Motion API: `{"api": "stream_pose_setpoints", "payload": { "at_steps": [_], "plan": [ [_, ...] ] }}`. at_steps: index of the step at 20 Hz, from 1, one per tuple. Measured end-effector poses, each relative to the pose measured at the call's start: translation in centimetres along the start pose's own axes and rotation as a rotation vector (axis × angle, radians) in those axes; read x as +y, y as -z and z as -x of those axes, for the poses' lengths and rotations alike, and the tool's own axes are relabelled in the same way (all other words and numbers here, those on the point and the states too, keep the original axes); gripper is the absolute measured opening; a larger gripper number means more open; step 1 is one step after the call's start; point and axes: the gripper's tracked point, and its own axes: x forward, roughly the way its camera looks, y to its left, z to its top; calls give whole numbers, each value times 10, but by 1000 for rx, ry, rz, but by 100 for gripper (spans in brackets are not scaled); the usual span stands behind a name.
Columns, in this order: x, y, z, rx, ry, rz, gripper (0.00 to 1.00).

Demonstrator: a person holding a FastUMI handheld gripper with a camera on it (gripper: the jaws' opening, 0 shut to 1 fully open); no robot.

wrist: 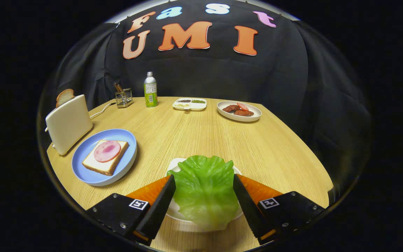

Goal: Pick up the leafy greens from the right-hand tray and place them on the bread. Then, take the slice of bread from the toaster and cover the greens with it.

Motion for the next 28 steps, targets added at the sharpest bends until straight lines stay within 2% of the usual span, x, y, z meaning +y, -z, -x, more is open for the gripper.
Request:
{"api": "stream_pose_setpoints", "payload": {
  "at_steps": [11,20,24,26,27,28],
  "plan": [
    [2,18,-16,81,-14,-48,98],
    [3,20,-19,87,-20,-56,94],
    [10,20,-19,86,-33,-39,77],
    [12,19,-18,86,-37,-32,64],
    [12,18,-17,86,-38,-28,51],
    [13,18,-18,86,-38,-27,46]
  ]
}}
